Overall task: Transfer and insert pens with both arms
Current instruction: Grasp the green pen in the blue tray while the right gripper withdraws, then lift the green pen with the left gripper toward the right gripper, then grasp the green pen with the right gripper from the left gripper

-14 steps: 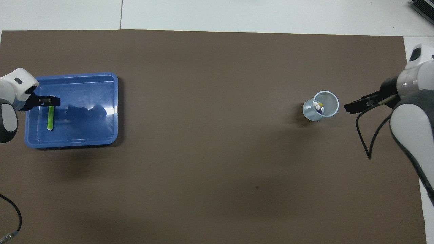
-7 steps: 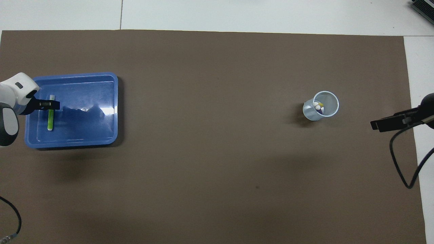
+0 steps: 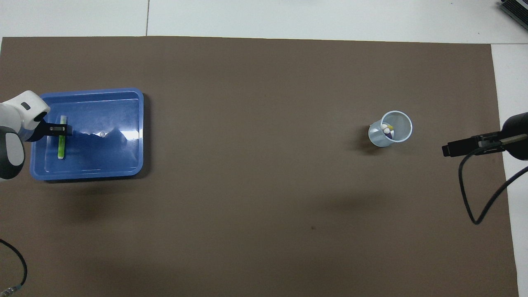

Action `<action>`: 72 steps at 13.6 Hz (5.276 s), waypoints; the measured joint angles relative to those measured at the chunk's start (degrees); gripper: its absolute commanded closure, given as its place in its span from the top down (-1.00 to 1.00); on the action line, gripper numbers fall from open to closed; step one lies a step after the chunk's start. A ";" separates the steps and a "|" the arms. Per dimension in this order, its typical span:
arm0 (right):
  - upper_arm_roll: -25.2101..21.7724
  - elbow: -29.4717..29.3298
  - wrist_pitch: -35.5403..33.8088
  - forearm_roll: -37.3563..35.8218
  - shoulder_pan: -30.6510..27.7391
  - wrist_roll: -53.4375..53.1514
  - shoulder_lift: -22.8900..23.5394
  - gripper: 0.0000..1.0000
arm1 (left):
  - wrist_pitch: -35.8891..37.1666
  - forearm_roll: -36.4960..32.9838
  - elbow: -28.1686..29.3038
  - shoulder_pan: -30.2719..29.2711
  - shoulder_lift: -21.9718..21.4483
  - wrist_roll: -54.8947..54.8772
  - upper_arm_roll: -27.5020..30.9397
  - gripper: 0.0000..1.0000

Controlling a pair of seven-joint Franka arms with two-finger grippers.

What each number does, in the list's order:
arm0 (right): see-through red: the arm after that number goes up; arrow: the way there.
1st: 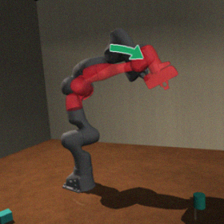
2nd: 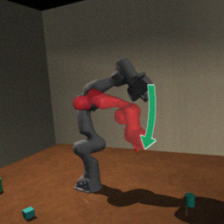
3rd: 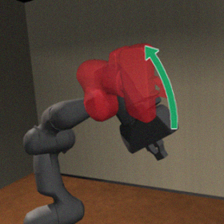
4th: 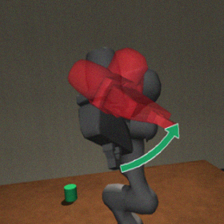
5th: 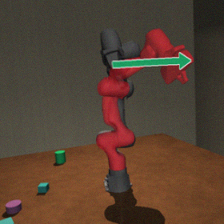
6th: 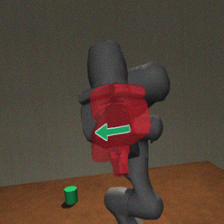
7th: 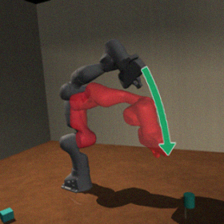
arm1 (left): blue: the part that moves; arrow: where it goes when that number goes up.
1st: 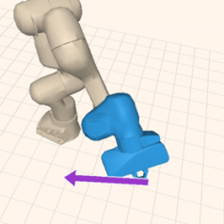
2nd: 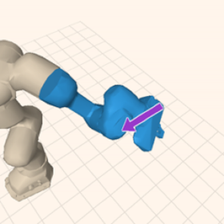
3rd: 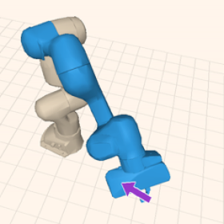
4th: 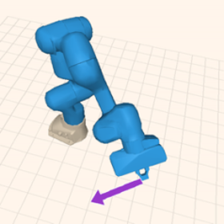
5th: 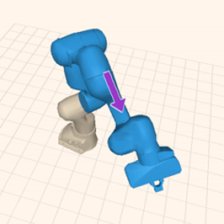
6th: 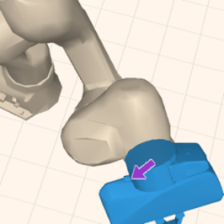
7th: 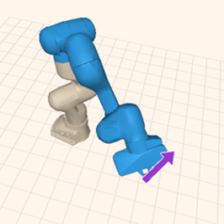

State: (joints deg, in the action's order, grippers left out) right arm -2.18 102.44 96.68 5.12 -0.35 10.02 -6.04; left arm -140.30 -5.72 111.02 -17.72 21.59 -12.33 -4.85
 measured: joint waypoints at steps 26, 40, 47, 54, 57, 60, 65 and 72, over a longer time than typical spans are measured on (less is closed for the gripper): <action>2.64 0.26 -3.24 3.42 0.20 -5.01 -2.35 1.00 | 35.15 18.60 -9.69 8.49 -6.64 24.45 -4.83 -1.00; 2.90 7.26 16.88 22.67 12.50 -25.90 0.77 1.00 | 33.10 32.39 -10.99 24.07 -7.49 78.08 -5.32 -1.00; 2.97 10.25 31.42 26.84 20.99 -32.39 5.46 1.00 | 30.41 36.87 -11.10 29.09 -7.96 96.88 -5.88 -1.00; 2.96 10.07 39.30 29.87 25.51 -33.13 9.98 1.00 | 23.02 37.16 -10.15 36.95 -7.96 109.65 -6.26 -1.00; 2.87 9.99 39.30 29.87 25.50 -33.13 9.98 0.92 | 22.86 37.47 -9.80 36.97 -7.96 109.78 -6.11 -1.00; 2.88 10.03 39.20 29.87 25.51 -33.13 9.97 0.58 | 22.42 41.21 -9.79 36.95 -7.96 109.79 -6.05 -1.00; 2.88 10.20 38.90 29.87 25.51 -33.13 9.98 0.01 | 20.65 42.87 -9.24 36.92 -7.95 109.79 -5.95 -1.00; 2.89 10.23 38.36 29.87 25.52 -33.13 9.97 -0.11 | 20.42 43.08 -9.14 36.92 -7.96 109.80 -5.95 -1.00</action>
State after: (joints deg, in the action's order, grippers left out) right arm 0.70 112.67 135.05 34.99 25.17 -23.10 3.94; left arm -119.88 37.36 101.88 19.20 13.64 97.47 -10.80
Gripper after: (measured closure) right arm 0.524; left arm 0.833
